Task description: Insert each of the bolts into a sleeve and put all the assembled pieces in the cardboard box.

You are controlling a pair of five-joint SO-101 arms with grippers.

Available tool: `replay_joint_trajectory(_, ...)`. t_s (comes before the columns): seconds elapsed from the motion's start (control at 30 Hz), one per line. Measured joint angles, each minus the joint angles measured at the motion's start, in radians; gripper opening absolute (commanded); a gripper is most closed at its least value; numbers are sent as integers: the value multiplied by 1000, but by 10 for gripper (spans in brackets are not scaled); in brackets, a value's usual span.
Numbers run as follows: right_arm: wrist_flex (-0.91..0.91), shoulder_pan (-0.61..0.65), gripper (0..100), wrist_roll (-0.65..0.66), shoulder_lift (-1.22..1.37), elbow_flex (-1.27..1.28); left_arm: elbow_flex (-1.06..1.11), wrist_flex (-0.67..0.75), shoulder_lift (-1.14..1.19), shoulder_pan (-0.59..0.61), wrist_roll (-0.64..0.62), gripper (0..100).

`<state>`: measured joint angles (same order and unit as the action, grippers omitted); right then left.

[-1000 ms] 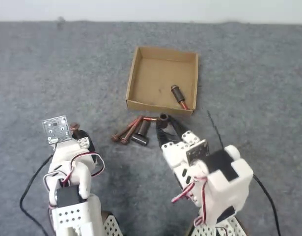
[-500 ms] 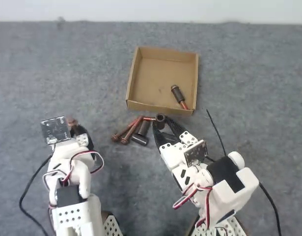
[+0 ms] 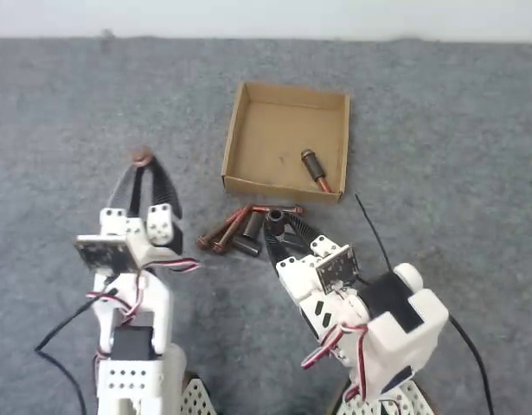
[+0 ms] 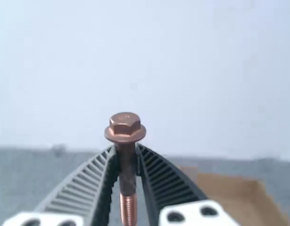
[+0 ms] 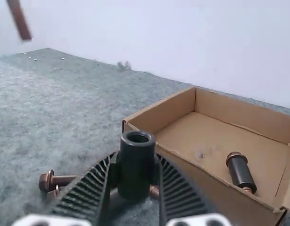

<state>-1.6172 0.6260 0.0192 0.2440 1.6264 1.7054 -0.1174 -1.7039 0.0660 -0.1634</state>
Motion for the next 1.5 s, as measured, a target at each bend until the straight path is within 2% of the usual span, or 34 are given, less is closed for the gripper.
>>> replay_joint_trajectory(0.07,-28,-2,6,0,25,-2,0,48,0,-52,0,12)
replay_joint_trajectory(0.17,-57,-2,6,0,57,-12,-11,43,0,-124,0,12)
replay_joint_trajectory(0.5,-72,-2,6,0,68,-14,-169,-152,2,-345,-49,12)
replay_joint_trajectory(0.67,-72,-2,6,0,68,-14,-293,-152,187,-364,-61,12)
replay_joint_trajectory(0.87,-72,-2,6,0,68,-14,-430,-152,497,-367,-219,12)
replay_joint_trajectory(1.0,-72,-2,6,0,68,-14,-431,-153,559,-367,-315,12)
replay_joint_trajectory(1.33,-72,-2,6,0,68,-14,-431,-153,560,-367,-333,12)
replay_joint_trajectory(1.5,-72,15,6,0,68,-14,-417,-153,560,-374,-238,12)
